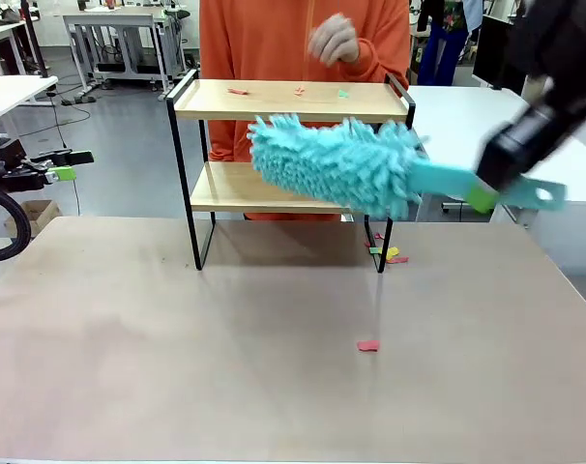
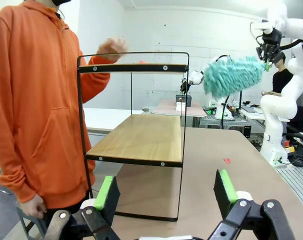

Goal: Clean the shelf.
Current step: Clean the specific section of the Shelf indicated by the human with the Duster.

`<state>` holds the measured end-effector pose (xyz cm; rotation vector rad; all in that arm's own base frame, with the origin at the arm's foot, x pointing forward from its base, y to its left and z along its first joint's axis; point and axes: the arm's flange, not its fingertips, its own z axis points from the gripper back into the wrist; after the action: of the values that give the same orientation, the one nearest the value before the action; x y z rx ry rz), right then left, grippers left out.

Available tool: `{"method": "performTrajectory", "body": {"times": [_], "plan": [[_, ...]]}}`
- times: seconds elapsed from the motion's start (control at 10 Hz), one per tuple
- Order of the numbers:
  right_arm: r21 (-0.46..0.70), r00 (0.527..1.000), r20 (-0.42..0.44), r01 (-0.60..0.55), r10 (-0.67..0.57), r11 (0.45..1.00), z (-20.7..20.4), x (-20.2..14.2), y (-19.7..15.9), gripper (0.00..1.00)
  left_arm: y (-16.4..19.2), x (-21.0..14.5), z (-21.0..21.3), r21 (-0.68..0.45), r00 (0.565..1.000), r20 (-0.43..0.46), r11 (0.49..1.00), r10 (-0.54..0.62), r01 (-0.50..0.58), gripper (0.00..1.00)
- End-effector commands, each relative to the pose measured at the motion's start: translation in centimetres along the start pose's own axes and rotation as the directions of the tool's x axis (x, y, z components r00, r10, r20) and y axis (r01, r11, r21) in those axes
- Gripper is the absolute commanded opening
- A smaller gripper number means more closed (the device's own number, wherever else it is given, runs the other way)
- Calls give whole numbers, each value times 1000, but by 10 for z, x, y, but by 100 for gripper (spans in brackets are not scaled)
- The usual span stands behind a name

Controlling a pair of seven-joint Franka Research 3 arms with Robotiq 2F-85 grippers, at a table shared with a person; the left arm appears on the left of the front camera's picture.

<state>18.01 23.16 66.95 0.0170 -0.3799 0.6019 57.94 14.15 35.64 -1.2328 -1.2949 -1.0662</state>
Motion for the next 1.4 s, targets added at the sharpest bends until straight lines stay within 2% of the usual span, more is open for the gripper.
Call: {"method": "performTrajectory", "body": {"times": [0.0, 0.1, 0.2, 0.3, 0.4, 0.8, 0.9, 1.0, 1.3], "plan": [[-67, 987, 102, 127, -120, 990, 11, 30, 47, 13, -3, 3, -1, 1, 1000, -9, 1000, -6, 6, 100], [-79, 978, 142, 166, -154, 983, 15, 39, 66, 13, -3, 3, -1, 1, 1000, -9, 1000, -6, 6, 100], [-55, 984, 128, 135, -127, 989, 16, 44, 77, 13, -3, 3, -1, 1, 1000, -9, 1000, -6, 6, 100], [-64, 985, 108, 140, -133, 988, 17, 46, 70, 13, -3, 3, -1, 1, 1000, -9, 1000, -6, 6, 100], [-49, 985, 121, 126, -120, 991, 16, 33, 77, 13, -3, 3, -1, 1, 1000, -9, 1000, -6, 6, 100], [-43, 987, 109, 126, -120, 991, 14, 38, 82, 13, -3, 3, -1, 1, 1000, -9, 1000, -6, 6, 100], [-114, 971, 180, 177, -155, 977, 14, 71, 101, 13, -3, 3, -1, 1, 1000, -9, 1000, -6, 6, 100], [-101, 951, 238, 227, -198, 969, 17, 103, 111, 13, -3, 3, -1, 1, 1000, -9, 1000, -6, 6, 100], [-87, 901, 281, 368, -332, 926, 10, 183, 128, 13, -3, 3, -1, 1, 1000, -9, 1000, -6, 6, 100]]}}
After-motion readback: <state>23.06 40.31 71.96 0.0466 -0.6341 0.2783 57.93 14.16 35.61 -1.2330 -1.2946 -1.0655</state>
